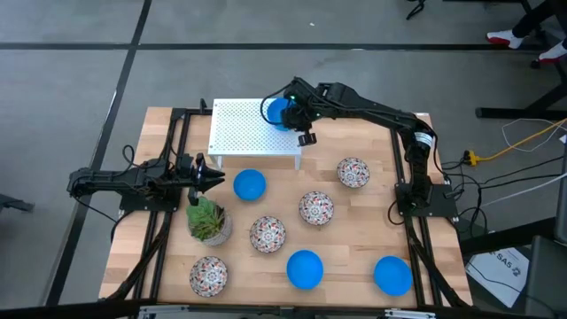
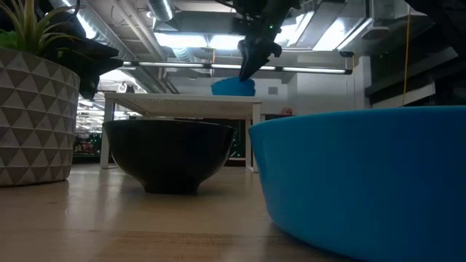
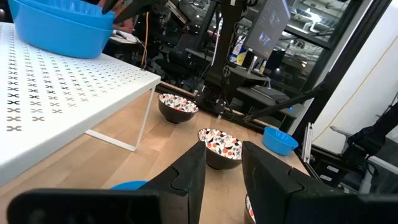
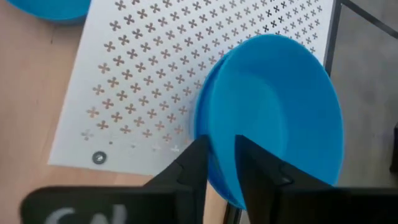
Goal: Pick & Place Mini bowls
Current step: Stack the blue bowl on the blue bowl on the shelf
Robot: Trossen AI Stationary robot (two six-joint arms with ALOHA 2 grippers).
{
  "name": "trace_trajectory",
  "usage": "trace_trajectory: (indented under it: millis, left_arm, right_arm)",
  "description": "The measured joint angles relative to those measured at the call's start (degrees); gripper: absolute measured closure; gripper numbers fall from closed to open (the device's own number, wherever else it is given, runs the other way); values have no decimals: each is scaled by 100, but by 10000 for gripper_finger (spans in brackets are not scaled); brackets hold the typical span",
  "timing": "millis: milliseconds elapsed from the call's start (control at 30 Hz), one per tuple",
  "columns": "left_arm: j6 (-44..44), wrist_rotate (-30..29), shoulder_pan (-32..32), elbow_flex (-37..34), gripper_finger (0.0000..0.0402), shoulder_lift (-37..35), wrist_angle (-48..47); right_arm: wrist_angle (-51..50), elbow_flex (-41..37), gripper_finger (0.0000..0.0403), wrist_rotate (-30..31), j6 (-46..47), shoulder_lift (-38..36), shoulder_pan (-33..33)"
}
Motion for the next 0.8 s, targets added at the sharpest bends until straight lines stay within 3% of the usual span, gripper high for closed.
trace_trajectory:
  millis: [367, 800]
  left_arm:
    - [0, 0, 0, 0, 302, 0, 0]
    - [0, 0, 2, 0, 302, 0, 1]
  right_arm:
    - [-175, 38, 285, -11, -22, -61, 0]
    - [-1018, 1616, 285, -1131, 860, -98, 2]
